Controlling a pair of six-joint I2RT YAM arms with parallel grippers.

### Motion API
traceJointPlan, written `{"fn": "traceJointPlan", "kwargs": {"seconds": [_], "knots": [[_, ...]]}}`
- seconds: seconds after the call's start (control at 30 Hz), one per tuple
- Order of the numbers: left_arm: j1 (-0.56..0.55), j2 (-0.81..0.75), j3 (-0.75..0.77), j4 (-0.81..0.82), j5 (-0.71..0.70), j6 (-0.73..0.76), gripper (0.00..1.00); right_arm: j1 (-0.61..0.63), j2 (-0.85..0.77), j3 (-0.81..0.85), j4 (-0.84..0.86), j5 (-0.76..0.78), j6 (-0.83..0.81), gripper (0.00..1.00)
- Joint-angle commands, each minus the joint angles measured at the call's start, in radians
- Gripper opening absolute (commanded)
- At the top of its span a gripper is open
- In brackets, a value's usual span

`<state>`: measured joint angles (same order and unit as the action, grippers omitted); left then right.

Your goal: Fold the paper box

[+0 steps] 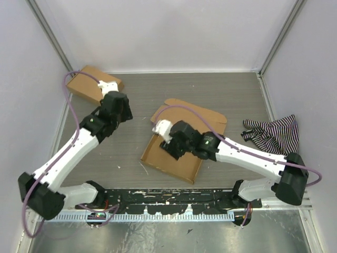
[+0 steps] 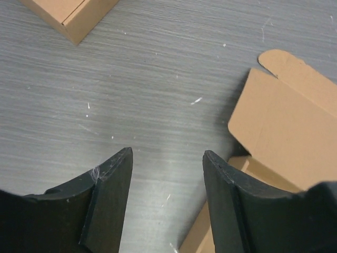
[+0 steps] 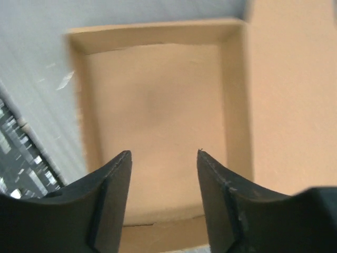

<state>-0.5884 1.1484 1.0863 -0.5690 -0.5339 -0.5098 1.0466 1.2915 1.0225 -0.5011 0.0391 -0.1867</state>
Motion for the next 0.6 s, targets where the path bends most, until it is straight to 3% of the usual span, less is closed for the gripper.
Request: {"fn": "traceJointPlan", "kwargs": {"seconds": [0.0,0.1,0.13,0.23,0.3,0.4,0.57], "knots": [[0.147,0.145,0.083,0.082,0.254,-0.007,0.62,-0.253,-0.072,-0.036,0.051,0.216,0.278,0.45],[0.191,0.28,0.164,0.081,0.335,-0.019,0.61,-0.605,-0.076,-0.075,0.077,0.013,0.45,0.23],[0.197,0.321,0.193,0.08,0.372,-0.019,0.6,-0.688,-0.065,-0.083,0.082,-0.038,0.495,0.25],[0.202,0.451,0.29,0.068,0.478,-0.015,0.6,-0.868,-0.006,-0.098,0.101,-0.172,0.588,0.67],[0.201,0.529,0.352,0.038,0.532,-0.008,0.61,-0.946,0.025,-0.121,0.14,-0.27,0.632,0.82],[0.209,0.618,0.396,0.022,0.588,0.001,0.62,-1.003,0.058,-0.146,0.186,-0.349,0.675,0.99],[0.249,0.739,0.426,0.024,0.716,-0.03,0.61,-1.032,0.098,-0.174,0.204,-0.349,0.702,1.0]]}}
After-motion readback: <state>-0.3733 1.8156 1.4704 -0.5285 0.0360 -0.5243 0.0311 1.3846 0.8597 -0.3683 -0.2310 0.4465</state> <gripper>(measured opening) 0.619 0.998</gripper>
